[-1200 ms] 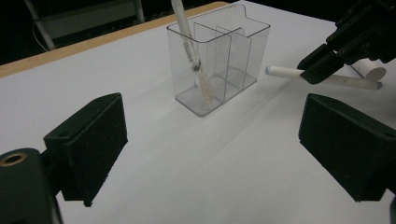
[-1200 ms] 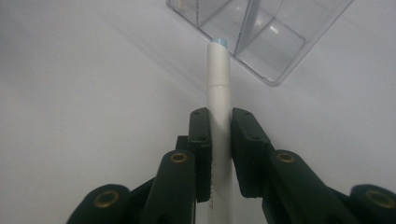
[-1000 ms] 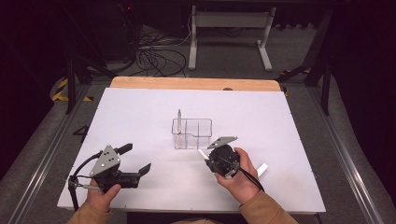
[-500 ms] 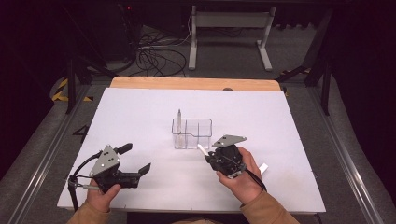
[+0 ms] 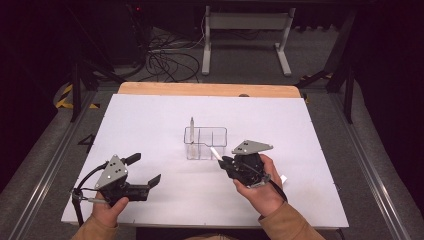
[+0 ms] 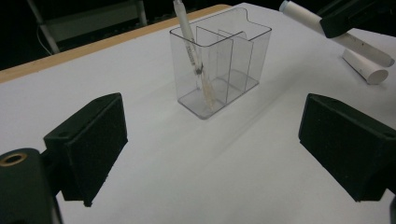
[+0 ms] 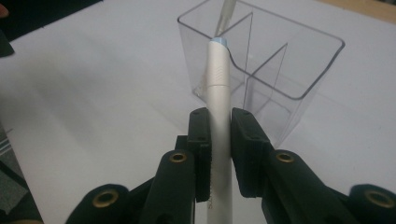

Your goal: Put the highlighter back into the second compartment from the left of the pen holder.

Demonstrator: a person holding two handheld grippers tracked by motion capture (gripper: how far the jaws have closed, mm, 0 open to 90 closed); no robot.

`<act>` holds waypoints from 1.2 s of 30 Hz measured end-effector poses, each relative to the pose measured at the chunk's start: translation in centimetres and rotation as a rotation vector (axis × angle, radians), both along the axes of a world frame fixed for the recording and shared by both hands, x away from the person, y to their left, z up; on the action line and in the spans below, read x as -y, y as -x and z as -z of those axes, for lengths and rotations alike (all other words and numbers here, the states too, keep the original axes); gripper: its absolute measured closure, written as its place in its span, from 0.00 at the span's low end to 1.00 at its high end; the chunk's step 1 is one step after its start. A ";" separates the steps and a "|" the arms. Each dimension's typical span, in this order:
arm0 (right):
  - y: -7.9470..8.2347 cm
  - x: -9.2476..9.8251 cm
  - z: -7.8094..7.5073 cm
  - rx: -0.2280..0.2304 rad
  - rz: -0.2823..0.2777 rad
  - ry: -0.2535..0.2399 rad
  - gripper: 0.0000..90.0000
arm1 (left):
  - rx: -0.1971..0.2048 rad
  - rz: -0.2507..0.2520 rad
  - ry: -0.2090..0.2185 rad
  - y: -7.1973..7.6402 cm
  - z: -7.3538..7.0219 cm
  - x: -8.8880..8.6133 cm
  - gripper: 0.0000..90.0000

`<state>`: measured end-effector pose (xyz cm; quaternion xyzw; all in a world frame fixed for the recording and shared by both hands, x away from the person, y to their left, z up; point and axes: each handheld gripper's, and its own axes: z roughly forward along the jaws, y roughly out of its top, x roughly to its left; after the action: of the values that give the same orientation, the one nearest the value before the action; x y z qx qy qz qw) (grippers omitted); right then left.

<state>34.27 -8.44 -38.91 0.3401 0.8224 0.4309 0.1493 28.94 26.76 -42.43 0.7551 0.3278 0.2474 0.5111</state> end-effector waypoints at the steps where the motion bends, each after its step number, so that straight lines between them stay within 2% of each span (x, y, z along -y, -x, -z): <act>1: 0.0 0.0 -0.2 0.006 -0.004 -0.012 0.88 | 0.000 0.000 0.000 0.0 0.0 0.0 0.10; 12: -0.4 -0.1 -1.7 0.064 -0.025 -0.090 0.88 | -0.002 0.002 0.006 0.0 0.0 0.0 0.10; 25: -1.3 0.1 -3.1 0.120 -0.024 -0.207 0.88 | 0.000 0.005 0.005 0.0 0.0 0.0 0.10; 36: -2.6 -0.4 -3.9 0.143 -0.020 -0.297 0.88 | -0.001 0.005 0.005 0.0 0.0 -0.1 0.10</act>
<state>36.90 -7.99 -35.02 0.3187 0.7403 0.5723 0.1513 28.96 26.84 -42.43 0.7547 0.3268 0.2451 0.5133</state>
